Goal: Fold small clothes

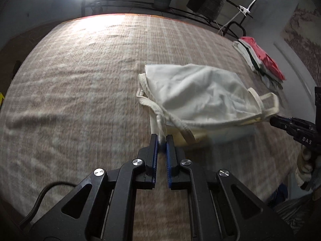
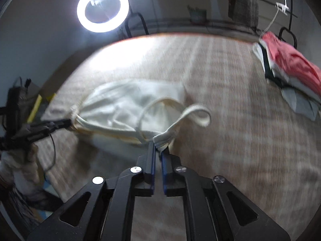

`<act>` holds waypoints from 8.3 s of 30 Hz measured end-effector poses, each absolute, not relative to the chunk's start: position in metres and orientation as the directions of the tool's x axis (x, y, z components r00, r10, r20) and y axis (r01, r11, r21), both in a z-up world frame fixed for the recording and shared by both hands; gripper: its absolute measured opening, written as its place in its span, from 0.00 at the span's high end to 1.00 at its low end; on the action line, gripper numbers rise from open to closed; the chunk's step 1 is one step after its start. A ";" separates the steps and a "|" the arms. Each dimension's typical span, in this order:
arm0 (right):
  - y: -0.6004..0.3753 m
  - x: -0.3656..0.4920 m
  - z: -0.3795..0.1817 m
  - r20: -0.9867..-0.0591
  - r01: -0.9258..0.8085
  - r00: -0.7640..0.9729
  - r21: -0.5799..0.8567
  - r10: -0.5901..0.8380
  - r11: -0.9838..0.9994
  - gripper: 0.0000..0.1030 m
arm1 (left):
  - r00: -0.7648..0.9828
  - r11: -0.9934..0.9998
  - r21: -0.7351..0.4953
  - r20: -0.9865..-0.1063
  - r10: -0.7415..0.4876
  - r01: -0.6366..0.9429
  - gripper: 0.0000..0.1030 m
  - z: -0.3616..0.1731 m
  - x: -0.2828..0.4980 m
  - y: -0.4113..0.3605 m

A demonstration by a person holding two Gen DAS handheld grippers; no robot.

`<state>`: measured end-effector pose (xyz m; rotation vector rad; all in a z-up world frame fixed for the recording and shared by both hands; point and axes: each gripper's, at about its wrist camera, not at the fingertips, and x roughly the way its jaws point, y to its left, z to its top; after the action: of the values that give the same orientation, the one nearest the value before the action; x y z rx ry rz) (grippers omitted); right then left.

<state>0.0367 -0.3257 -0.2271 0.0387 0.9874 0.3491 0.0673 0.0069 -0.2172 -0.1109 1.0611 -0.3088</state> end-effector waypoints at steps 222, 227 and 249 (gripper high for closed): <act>-0.604 0.135 -0.132 -0.632 0.107 0.775 0.161 0.019 0.981 0.94 | 0.612 0.839 -0.133 -0.625 -0.485 0.528 0.97 -0.107 0.236 -0.385; -0.645 0.162 -0.124 -0.616 0.159 0.786 0.115 -0.055 0.981 0.94 | 0.632 0.830 -0.099 -0.601 -0.490 0.549 0.97 -0.103 0.261 -0.435; -0.692 0.240 -0.168 -0.659 0.247 0.731 0.012 -0.178 0.969 0.92 | 0.653 0.868 -0.029 -0.646 -0.395 0.496 0.96 -0.146 0.321 -0.499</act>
<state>0.2396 -0.6920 -0.1675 0.1015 0.7145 -0.2341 0.3207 -0.4987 -0.1461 0.1555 0.6944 -0.5075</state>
